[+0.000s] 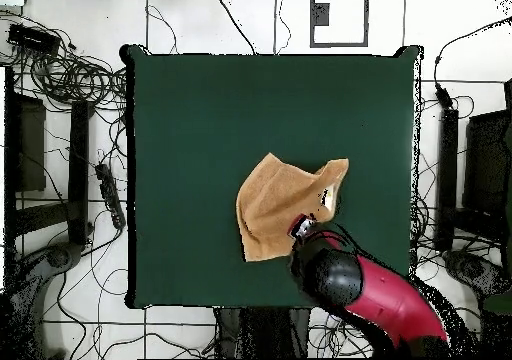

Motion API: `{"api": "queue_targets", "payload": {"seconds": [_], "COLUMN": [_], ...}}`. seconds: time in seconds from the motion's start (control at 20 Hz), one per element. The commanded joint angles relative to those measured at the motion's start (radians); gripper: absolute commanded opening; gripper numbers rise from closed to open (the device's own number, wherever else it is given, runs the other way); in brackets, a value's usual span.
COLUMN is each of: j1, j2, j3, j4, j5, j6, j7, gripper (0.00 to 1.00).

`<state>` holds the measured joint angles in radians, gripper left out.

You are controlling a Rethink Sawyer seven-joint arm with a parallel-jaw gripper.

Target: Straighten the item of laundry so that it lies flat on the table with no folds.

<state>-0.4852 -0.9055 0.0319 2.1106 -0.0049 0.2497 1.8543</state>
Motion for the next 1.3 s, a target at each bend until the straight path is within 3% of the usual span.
{"api": "queue_targets", "payload": {"seconds": [0.05,0.45,0.5,0.75,1.3], "j1": [-0.045,-0.102,-0.111,-0.129,-0.049], "j2": [0.035,0.065,0.067,0.079,0.025], "j3": [0.18,0.246,0.259,0.291,0.26], "j4": [-0.008,-0.022,-0.021,-0.032,-0.086], "j5": [-0.077,-0.127,-0.133,-0.17,-0.202], "j6": [0.109,0.103,0.1,0.072,0.106], "j7": [-0.101,-0.071,-0.071,-0.059,-0.002], "gripper": [0.0,0.0,1.0,1.0,1.0]}}
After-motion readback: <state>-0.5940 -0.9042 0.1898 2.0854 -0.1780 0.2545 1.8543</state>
